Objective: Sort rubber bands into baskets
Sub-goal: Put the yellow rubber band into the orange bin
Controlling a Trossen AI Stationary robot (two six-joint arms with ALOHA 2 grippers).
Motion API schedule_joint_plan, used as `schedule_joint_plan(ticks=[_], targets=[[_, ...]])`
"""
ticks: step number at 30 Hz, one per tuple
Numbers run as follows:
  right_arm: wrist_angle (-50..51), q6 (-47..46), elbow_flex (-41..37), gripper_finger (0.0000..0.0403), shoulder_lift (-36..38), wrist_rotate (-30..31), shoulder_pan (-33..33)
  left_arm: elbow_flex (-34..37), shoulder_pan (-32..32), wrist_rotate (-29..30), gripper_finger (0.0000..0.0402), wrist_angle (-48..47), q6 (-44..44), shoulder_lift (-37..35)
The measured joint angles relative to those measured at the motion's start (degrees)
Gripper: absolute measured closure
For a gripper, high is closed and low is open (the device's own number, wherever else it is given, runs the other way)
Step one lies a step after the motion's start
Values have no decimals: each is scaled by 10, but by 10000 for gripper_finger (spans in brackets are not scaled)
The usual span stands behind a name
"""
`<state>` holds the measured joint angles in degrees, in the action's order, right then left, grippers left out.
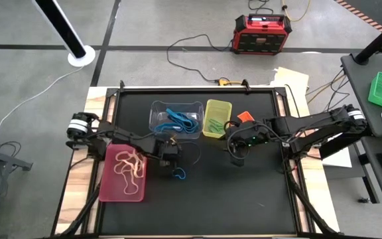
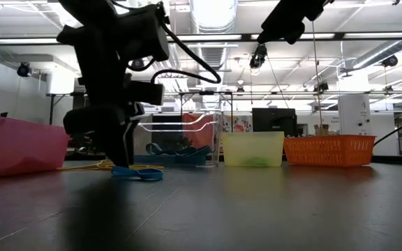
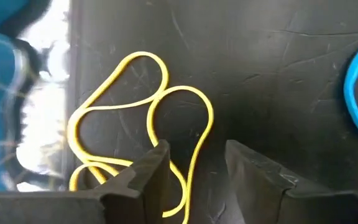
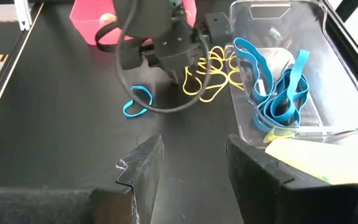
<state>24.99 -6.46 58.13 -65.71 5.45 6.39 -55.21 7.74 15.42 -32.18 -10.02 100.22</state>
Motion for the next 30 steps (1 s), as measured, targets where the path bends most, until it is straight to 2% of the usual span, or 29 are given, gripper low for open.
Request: schedule_joint_plan(ticks=[3,7,13,18,23,27,30], targets=[[0,5,0,234,0,-1,0,9,-21,-36,271,9,12,-3],[0,15,0,231,0,-1,0,20,-35,-52,301,16,34,-3],[0,15,-3,230,0,-3,0,21,-36,-73,392,25,63,-5],[0,10,-3,230,0,-16,1,8,-22,-70,401,12,64,-20],[-9,30,-6,231,-5,-28,13,-30,13,-70,401,6,64,-70],[-47,71,-21,230,-35,-30,28,-57,38,-67,402,15,64,-111],[-64,76,-24,230,-70,-29,29,-67,47,-53,402,-35,51,-131]])
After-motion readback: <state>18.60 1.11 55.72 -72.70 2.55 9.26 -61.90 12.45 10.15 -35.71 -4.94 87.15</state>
